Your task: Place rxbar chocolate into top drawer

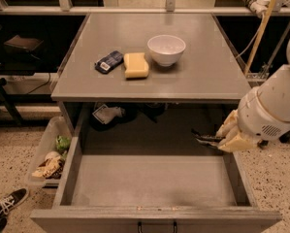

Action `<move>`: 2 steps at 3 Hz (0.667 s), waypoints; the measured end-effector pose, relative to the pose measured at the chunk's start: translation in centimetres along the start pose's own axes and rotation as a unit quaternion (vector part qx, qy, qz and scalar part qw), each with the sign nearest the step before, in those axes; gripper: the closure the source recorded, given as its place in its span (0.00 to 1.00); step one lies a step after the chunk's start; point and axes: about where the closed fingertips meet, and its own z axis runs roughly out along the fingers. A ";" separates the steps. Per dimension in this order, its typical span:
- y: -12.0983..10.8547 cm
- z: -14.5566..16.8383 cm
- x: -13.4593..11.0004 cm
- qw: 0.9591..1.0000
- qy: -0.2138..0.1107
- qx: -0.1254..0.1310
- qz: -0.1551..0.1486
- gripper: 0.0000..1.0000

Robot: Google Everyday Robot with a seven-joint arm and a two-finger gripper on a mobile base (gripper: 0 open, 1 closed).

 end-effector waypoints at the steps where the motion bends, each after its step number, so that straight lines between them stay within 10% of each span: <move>1: -4.3 5.0 2.9 0.999 -0.016 0.029 -0.006 1.00; 2: -6.6 8.2 4.5 0.998 -0.040 0.045 -0.011 1.00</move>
Offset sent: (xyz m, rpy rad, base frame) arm 0.0970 -0.0436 -0.1270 0.1146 -0.1595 -0.0018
